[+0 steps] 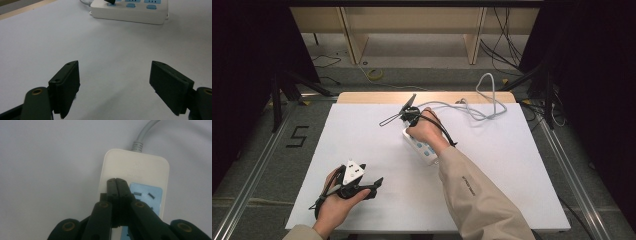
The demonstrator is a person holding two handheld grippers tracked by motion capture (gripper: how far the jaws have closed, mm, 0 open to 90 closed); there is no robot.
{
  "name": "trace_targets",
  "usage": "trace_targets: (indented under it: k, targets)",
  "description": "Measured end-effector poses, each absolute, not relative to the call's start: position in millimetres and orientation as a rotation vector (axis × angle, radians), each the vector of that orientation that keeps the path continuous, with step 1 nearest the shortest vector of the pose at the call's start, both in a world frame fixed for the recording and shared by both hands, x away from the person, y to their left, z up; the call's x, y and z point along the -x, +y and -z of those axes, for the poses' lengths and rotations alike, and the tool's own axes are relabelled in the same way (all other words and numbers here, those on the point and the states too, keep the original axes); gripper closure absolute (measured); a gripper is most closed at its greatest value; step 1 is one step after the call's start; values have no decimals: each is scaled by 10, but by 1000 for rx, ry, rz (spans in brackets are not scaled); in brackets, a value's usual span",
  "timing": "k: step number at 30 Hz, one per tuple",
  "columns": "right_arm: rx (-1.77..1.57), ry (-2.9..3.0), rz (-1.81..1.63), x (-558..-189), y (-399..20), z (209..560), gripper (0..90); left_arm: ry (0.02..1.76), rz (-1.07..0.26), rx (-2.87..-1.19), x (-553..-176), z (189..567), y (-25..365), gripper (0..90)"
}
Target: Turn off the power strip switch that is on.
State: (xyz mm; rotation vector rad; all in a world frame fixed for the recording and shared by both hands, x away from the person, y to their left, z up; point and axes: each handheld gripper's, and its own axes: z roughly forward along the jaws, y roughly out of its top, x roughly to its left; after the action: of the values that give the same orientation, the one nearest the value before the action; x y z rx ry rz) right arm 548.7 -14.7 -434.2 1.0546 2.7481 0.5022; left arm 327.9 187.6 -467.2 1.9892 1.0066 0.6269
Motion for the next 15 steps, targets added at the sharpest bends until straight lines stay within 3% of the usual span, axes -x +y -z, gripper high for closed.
trace_targets:
  k: [15]
  targets:
    - [-1029, 2751, -448, -5487, -97, 4342, 900, 1005, -626, -1990, -3281, 4673, 1875, 241]
